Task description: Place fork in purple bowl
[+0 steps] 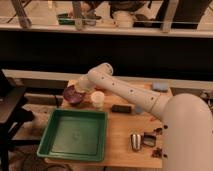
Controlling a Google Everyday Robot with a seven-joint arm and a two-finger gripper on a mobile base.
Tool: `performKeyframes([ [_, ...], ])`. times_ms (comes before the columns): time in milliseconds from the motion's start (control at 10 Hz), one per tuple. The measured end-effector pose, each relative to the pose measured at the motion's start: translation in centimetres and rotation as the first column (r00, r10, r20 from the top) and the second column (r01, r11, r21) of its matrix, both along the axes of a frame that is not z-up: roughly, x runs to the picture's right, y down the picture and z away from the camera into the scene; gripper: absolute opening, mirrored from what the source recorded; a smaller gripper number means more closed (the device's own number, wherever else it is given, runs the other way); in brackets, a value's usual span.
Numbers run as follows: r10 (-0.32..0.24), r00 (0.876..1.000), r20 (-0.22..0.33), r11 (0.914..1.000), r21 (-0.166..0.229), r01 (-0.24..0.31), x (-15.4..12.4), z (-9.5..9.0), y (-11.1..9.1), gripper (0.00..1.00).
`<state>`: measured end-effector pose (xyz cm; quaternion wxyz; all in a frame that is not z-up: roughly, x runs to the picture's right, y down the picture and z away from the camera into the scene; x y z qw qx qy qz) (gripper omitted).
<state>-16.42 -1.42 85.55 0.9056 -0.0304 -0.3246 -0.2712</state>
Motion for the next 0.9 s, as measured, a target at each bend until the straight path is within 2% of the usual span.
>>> performKeyframes([
  [900, -0.016, 1.000, -0.015, 0.9994, 0.030, 0.016, -1.0, 2.3, -0.7, 0.02],
])
